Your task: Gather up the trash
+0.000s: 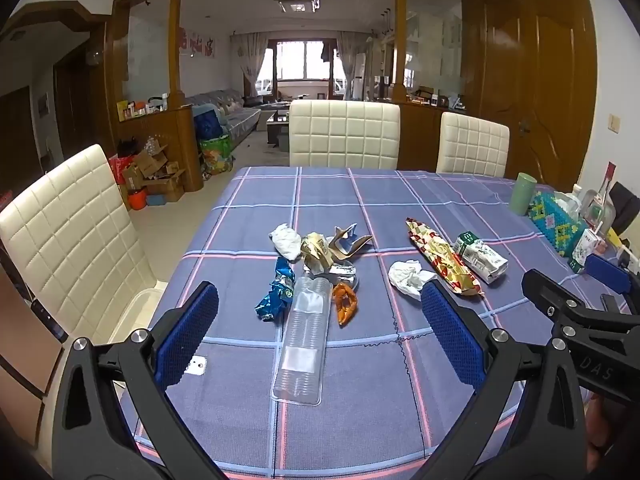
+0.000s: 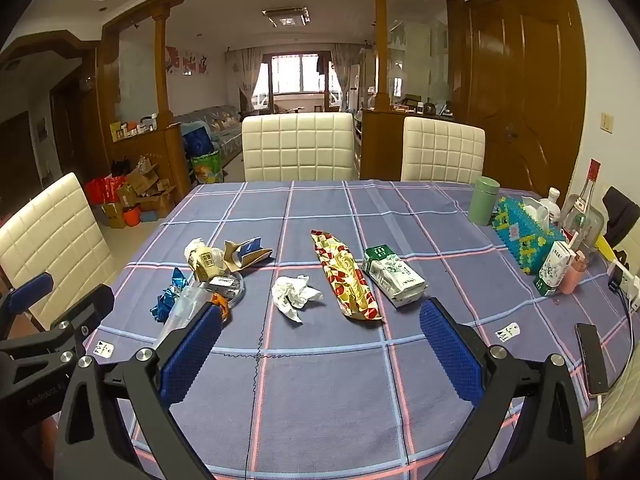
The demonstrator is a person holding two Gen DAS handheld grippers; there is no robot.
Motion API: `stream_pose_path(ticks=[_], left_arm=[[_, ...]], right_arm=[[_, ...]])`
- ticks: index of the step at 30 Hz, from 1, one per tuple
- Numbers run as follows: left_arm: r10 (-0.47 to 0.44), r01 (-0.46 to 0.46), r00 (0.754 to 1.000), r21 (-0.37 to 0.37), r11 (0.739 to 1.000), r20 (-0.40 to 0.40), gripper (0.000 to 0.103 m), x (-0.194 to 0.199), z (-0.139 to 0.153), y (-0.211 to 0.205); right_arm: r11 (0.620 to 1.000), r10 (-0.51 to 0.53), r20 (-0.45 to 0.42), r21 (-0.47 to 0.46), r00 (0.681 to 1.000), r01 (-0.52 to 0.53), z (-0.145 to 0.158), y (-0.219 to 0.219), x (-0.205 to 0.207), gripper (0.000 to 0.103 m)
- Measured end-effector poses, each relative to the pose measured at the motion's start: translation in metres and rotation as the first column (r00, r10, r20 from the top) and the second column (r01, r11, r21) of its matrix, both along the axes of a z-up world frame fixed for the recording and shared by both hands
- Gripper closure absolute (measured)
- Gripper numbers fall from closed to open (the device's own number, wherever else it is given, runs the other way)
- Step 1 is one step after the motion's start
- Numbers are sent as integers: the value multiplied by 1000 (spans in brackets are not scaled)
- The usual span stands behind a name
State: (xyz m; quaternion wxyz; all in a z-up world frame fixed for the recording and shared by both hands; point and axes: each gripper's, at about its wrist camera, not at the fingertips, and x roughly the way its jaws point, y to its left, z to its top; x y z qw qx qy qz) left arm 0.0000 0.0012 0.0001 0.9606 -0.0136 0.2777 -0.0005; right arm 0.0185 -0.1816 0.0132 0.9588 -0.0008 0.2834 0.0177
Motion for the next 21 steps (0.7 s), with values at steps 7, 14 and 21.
stream_pose_path(ticks=[7,14,21], left_arm=[[1,-1,1000,18,1000,3,3,2,-1,-4],[0,0,1000,7,1000,1,3,2,7,0],[-1,0,1000,10,1000,4,3,-1,6,0]], right_arm=[[1000,-3,3,7,1000,3,2,0,0,6],[1000,-3,8,13,1000,3,1,0,-2,6],[1000,-2,6,16,1000,2,1,-1,0,6]])
